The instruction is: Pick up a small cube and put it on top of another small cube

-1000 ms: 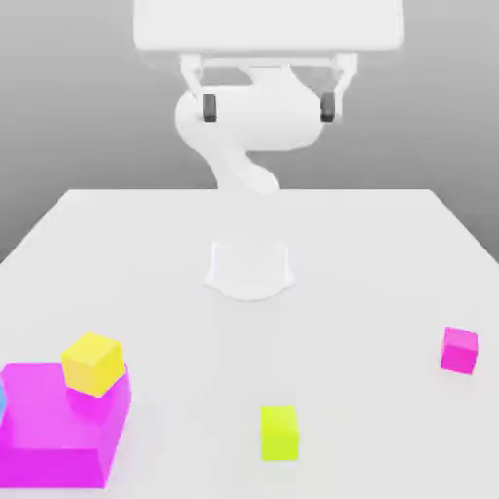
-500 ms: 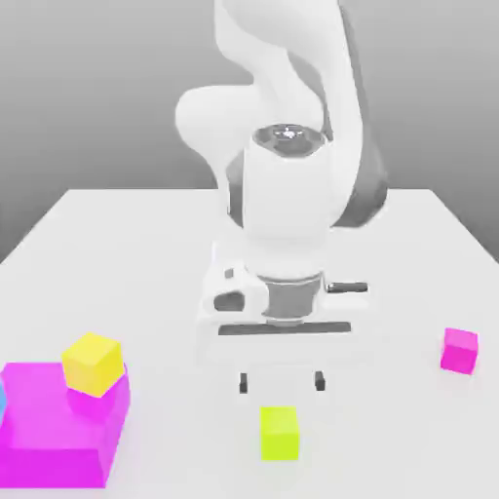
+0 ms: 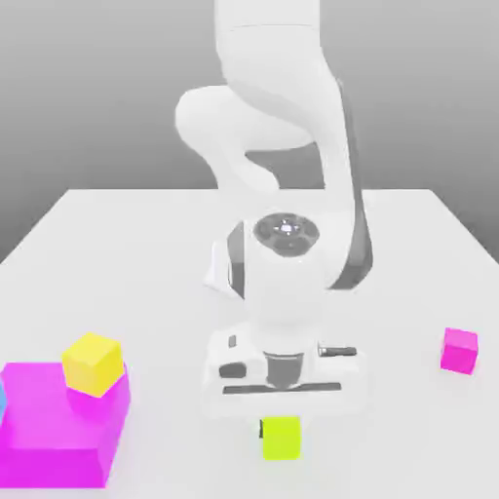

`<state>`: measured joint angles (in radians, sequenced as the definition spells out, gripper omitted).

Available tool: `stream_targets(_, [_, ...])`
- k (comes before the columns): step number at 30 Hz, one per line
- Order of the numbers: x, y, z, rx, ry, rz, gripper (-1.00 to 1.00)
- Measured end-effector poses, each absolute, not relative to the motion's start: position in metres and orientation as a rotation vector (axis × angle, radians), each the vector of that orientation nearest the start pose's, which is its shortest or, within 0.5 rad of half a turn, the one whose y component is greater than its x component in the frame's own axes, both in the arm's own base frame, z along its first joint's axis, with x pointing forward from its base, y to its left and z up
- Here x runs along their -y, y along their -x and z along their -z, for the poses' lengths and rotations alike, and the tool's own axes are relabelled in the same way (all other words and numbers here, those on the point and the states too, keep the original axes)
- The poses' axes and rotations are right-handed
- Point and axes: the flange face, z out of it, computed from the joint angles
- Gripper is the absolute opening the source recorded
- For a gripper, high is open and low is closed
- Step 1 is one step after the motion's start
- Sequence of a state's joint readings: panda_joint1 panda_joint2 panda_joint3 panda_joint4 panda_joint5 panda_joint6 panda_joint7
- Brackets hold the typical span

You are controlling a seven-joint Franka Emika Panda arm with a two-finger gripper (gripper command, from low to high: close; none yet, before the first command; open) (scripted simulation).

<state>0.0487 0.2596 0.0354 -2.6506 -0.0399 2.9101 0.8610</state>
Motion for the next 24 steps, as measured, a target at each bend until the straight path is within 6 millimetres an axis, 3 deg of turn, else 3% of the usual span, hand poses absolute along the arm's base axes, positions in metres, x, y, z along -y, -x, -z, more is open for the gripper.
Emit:
stream_targets(3, [-0.044,-0.414,-0.185,-1.115,2.936,0.0,-1.0])
stream_targets(7, [-0.141,-0.392,-0.207,-0.771,3.034,-0.009,-1.0])
stream_targets(10, [-0.237,-0.343,-0.221,-0.382,3.105,-0.012,-1.0])
stream_targets(15, [-0.342,-0.238,-0.237,0.17,3.134,-0.003,-1.0])
stream_targets(16, [-0.357,-0.217,-0.231,0.267,3.128,0.0,-1.0])
stream_targets(18, [-0.342,-0.242,-0.214,0.157,3.137,0.003,-1.0])
stream_targets(20, [-0.337,-0.247,-0.193,0.132,3.138,0.003,-1.0])
stream_targets(21, [-0.337,-0.247,-0.183,0.13,3.139,0.002,1.0])
stream_targets(24, [-0.337,-0.247,-0.183,0.13,3.139,0.002,1.0])
